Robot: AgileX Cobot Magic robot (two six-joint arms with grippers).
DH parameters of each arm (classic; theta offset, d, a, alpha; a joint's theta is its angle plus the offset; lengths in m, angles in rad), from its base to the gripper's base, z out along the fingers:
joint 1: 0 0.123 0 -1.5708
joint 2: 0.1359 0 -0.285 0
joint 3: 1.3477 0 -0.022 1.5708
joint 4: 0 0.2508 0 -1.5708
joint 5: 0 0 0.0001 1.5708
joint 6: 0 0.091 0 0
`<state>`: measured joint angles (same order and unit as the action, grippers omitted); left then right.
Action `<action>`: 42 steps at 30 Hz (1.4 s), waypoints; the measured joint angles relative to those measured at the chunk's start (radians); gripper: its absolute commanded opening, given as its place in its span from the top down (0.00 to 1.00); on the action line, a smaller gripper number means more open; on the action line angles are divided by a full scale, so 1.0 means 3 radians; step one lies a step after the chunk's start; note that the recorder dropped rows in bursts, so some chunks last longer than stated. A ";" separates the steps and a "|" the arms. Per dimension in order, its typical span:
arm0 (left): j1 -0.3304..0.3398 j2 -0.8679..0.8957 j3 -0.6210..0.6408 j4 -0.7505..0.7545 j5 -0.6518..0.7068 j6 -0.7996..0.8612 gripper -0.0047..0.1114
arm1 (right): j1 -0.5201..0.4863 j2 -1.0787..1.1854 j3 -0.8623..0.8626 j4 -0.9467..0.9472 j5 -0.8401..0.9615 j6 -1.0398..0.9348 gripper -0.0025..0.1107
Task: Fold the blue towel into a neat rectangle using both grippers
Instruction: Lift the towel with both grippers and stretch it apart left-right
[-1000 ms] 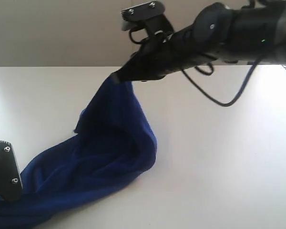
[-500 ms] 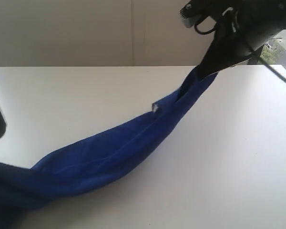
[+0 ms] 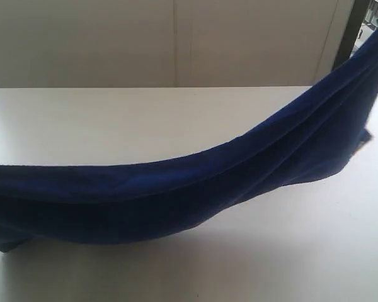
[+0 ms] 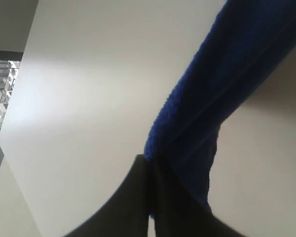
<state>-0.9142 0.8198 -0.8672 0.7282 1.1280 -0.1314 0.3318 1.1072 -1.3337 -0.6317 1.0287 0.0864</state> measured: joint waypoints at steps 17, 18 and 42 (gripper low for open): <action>0.0000 -0.0181 -0.0704 -0.1070 0.0019 0.0755 0.96 | 0.0000 -0.0751 0.0109 0.0509 0.0647 -0.0110 0.98; 0.0000 -0.0187 -0.0704 -0.1120 0.0019 0.0796 0.96 | 0.0000 -0.0752 0.0150 0.0534 0.0653 -0.0110 0.98; -0.0005 0.0135 -0.0070 0.0699 -0.0430 0.0682 0.96 | 0.0000 0.0228 0.0757 -0.0336 0.0195 0.0375 0.98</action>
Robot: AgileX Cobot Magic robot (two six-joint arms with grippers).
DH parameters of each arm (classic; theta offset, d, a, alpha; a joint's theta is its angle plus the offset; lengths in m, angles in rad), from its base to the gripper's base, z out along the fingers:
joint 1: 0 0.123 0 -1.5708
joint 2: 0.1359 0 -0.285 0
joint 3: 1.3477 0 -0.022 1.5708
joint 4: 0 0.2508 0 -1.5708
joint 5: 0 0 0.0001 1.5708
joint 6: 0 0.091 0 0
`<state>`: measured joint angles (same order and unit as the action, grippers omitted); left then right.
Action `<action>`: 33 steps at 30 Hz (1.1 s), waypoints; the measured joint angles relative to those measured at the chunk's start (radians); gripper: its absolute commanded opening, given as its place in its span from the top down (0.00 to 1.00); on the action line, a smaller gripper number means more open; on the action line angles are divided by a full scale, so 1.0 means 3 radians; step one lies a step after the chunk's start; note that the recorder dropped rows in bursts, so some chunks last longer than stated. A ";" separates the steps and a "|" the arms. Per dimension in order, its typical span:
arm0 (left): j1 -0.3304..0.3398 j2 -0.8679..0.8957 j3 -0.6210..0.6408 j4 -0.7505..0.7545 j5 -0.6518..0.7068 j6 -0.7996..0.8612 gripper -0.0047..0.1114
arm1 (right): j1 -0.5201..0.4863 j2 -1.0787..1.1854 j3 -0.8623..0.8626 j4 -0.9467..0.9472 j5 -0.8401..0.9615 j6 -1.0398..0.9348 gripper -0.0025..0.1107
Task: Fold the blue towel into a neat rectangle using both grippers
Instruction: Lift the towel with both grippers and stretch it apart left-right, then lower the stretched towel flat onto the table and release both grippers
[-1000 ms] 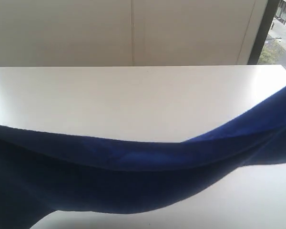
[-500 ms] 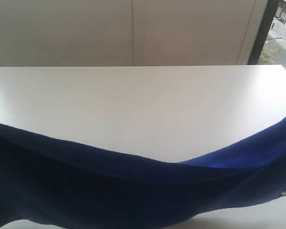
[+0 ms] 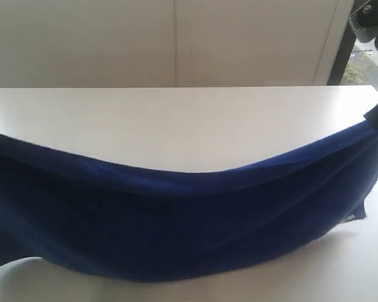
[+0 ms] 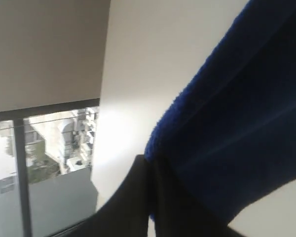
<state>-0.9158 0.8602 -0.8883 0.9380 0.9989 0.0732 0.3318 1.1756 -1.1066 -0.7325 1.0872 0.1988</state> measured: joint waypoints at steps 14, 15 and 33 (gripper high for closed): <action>0.1367 0.1046 0.0160 0.1648 -0.1911 -0.1016 0.96 | -0.0370 0.0701 -0.0141 -0.0776 -0.1004 0.0715 0.98; 0.1546 0.1156 0.0143 0.1803 -0.2096 -0.1092 0.96 | -0.0428 0.0768 -0.0205 -0.0776 -0.1080 0.0733 0.98; 0.2165 0.1510 -0.0295 0.1984 -0.2763 -0.2238 0.96 | -0.0770 0.1151 -0.0638 -0.0437 -0.1333 0.0654 0.98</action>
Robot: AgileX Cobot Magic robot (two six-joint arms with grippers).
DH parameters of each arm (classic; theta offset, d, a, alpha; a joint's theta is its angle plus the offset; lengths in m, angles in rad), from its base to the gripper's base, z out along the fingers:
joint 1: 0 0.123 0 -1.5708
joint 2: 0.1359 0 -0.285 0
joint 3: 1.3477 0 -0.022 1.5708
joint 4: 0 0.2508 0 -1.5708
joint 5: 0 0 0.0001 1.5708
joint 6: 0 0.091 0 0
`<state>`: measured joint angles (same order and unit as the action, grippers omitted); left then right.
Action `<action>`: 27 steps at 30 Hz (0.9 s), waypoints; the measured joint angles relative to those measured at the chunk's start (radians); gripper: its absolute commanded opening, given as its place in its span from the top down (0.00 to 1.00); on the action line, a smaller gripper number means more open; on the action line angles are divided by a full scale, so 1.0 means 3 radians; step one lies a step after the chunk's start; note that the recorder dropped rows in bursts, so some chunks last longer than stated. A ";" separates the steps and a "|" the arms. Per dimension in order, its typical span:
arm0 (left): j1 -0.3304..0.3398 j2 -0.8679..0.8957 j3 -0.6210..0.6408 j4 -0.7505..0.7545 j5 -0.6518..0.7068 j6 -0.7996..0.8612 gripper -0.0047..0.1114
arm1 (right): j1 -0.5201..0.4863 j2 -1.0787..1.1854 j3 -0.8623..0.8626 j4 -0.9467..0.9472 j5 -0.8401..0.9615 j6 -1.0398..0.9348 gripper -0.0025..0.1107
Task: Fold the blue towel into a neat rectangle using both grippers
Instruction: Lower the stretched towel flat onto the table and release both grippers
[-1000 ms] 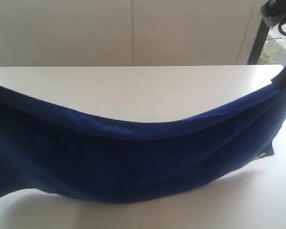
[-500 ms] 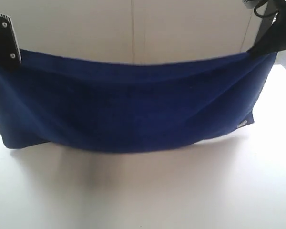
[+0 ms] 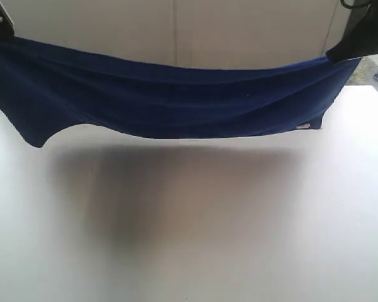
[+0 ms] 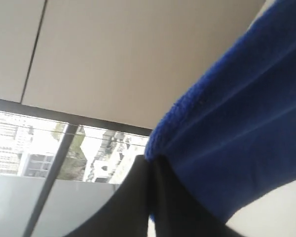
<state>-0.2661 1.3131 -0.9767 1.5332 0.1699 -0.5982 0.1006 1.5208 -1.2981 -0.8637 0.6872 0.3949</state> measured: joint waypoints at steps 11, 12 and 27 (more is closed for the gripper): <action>0.0000 -0.0147 0.0877 -0.0535 -0.0146 0.0033 0.96 | 0.0000 -0.0150 0.0787 0.0379 0.0044 -0.0302 0.98; 0.0000 -0.0154 0.0941 -0.0542 -0.0198 0.0033 0.96 | 0.0000 -0.0170 0.0862 0.0402 0.0039 -0.0308 0.98; 0.0000 -0.0202 0.1939 -0.0464 -0.0856 0.0019 0.96 | 0.0000 -0.0361 0.1951 0.0739 -0.0032 -0.0335 0.98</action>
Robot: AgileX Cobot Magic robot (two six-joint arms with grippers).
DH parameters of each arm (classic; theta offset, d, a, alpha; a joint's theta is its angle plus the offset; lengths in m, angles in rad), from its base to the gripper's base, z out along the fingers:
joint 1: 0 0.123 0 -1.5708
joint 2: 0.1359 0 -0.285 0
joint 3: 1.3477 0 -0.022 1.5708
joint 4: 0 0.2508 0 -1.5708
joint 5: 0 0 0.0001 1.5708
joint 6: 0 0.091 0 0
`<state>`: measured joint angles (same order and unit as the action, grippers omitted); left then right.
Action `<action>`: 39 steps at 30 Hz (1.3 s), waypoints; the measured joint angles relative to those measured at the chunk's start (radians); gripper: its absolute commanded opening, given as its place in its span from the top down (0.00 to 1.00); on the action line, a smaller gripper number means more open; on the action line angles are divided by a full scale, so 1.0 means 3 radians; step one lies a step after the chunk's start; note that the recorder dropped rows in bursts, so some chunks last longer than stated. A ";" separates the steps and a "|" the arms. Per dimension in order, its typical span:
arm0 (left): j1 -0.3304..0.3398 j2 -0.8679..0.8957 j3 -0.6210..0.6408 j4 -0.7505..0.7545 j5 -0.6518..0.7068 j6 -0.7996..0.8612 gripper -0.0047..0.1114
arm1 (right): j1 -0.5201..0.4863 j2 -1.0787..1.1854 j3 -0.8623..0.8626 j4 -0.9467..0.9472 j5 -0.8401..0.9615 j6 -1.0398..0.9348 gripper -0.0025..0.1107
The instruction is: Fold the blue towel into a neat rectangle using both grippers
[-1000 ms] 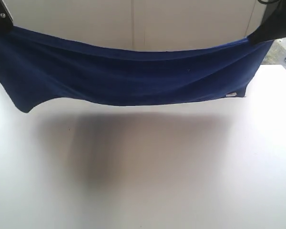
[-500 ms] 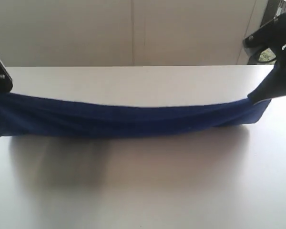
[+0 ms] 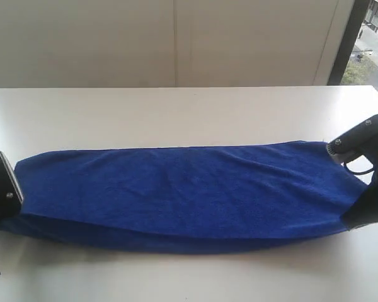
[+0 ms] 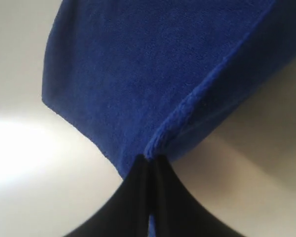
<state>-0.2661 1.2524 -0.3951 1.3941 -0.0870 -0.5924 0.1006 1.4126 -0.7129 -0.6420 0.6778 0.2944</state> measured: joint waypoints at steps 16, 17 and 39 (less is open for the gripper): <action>0.0000 -0.0007 0.0355 0.0058 -0.0002 -0.0027 0.40 | 0.0000 -0.0001 0.0344 0.0395 -0.0208 -0.0676 0.68; 0.0000 -0.0007 0.0368 0.0058 -0.0002 -0.0027 0.30 | 0.0000 -0.0001 0.0351 0.0414 -0.0233 -0.0720 0.54; 0.0000 -0.1076 -0.0090 -0.0280 0.0313 -0.0651 0.58 | 0.0000 -0.0638 0.0009 0.1441 -0.0428 -0.0959 0.98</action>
<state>-0.2661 0.9296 -0.4220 1.3102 0.0068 -0.7877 0.1006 1.2212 -0.7101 -0.2098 0.5493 0.0067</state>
